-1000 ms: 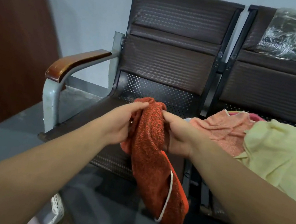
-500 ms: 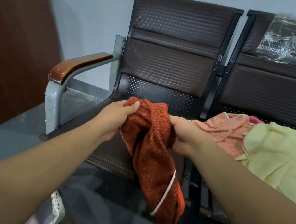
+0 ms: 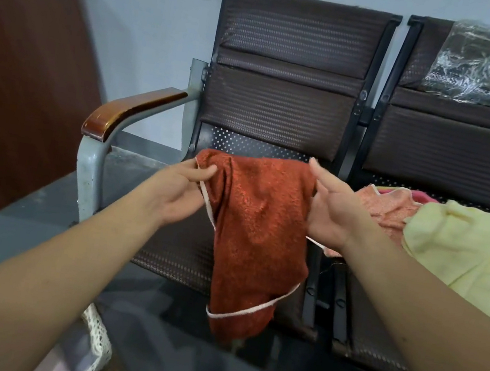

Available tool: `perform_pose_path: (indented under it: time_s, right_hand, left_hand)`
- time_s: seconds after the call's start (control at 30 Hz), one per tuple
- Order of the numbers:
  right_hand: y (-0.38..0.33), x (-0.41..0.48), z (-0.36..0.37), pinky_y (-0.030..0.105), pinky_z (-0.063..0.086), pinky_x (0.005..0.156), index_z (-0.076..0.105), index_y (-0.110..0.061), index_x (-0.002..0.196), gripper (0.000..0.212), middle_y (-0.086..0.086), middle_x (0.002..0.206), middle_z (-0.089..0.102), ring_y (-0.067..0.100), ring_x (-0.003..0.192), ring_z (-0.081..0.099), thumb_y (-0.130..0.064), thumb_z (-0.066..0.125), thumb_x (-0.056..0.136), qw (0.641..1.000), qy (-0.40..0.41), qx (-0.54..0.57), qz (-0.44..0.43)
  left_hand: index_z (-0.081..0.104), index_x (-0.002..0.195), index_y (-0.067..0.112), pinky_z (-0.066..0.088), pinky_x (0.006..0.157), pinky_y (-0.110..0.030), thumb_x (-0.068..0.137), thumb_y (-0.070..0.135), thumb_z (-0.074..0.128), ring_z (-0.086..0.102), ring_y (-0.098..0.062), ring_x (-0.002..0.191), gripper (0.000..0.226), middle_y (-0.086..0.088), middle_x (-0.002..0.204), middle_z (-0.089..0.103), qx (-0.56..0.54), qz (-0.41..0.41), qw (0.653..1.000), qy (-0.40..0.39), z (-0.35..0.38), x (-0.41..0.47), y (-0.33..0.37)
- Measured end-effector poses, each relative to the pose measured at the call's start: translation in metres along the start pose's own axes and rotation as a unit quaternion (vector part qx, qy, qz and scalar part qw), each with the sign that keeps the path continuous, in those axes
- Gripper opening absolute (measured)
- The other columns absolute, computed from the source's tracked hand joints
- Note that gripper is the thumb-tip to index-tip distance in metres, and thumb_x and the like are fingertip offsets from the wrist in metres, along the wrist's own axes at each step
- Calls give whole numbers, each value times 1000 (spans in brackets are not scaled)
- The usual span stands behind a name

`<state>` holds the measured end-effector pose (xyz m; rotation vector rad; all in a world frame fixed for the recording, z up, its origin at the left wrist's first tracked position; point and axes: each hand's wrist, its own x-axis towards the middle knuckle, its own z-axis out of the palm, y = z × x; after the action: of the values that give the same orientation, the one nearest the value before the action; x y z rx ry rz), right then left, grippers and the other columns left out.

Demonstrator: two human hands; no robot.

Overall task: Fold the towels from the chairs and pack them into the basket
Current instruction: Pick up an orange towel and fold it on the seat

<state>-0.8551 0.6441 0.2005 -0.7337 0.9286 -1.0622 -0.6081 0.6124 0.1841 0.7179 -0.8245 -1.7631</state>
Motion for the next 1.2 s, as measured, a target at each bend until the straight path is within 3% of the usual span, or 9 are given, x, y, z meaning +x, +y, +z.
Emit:
perform_pose_path:
  time_s: [0.07, 0.17, 0.3, 0.47, 0.6, 0.8, 0.9, 1.03, 1.2]
  right_hand:
    - [0, 1, -2, 50, 49, 101, 53, -11, 137, 48, 14, 124, 63, 31, 110, 61, -17, 63, 91, 997, -68, -31, -8]
    - [4, 6, -3, 42, 58, 82, 60, -10, 130, 49, 14, 114, 69, 27, 91, 69, 4, 66, 83, 989, -22, -145, -11]
    - [2, 12, -9, 38, 60, 78, 72, -3, 103, 20, 20, 109, 73, 25, 80, 70, -11, 74, 85, 978, 130, -162, -2]
    - [-18, 5, -4, 30, 59, 63, 70, -7, 95, 21, 9, 82, 73, 20, 67, 71, -22, 56, 99, 996, 80, 26, -41]
    - [-27, 0, -5, 37, 62, 74, 61, -4, 121, 33, 15, 97, 70, 25, 80, 71, -10, 59, 89, 992, 59, 67, -87]
    - [-45, -6, -13, 34, 53, 78, 61, -11, 111, 27, 8, 91, 68, 19, 80, 64, -2, 58, 86, 984, 2, 133, -123]
    - [-36, 1, -18, 36, 54, 86, 68, -7, 110, 35, 13, 97, 72, 26, 92, 67, 14, 51, 88, 983, 84, -9, -160]
    - [-33, 4, -29, 28, 52, 79, 75, -20, 94, 28, 7, 99, 72, 19, 90, 65, 5, 68, 85, 888, 231, -314, -243]
    - [-44, -1, -28, 28, 57, 61, 75, -10, 90, 14, 13, 88, 73, 22, 72, 67, -20, 68, 95, 945, 225, -220, -93]
  left_hand:
    - [63, 102, 3, 59, 73, -25, 89, -15, 48, 72, -14, 79, 27, -7, 88, 74, 99, 36, 993, 49, -1, 2, 0]
    - [68, 96, 7, 57, 67, -20, 100, -6, 44, 69, -9, 70, 28, 0, 77, 75, 206, 91, 964, 139, -10, 6, 3]
    - [68, 92, 14, 55, 67, -27, 104, 16, 49, 67, -13, 76, 22, -3, 87, 72, 220, 99, 945, 221, -24, 8, 16]
    - [63, 85, 11, 53, 68, -32, 101, 28, 58, 66, -16, 73, 24, -4, 87, 69, 163, 107, 943, 271, -12, 4, 36]
    - [66, 82, 9, 58, 82, -37, 98, 29, 62, 70, -19, 78, 26, -2, 76, 74, 93, 120, 954, 259, -6, -5, 51]
    - [66, 104, 5, 60, 85, -32, 100, 1, 47, 73, -16, 85, 20, -6, 92, 76, 105, 151, 975, 123, -3, -21, 60]
    - [66, 104, 4, 56, 93, -34, 102, -2, 44, 72, -16, 82, 23, -7, 89, 75, 180, 159, 962, 132, 0, -27, 64]
    - [70, 92, 10, 52, 96, -40, 103, 15, 52, 67, -23, 88, 21, -7, 90, 71, 263, 176, 927, 199, 0, -28, 68]
    - [62, 90, 8, 58, 75, -29, 105, 13, 43, 69, -14, 69, 25, -2, 73, 71, 94, 144, 969, 178, 9, -29, 73]
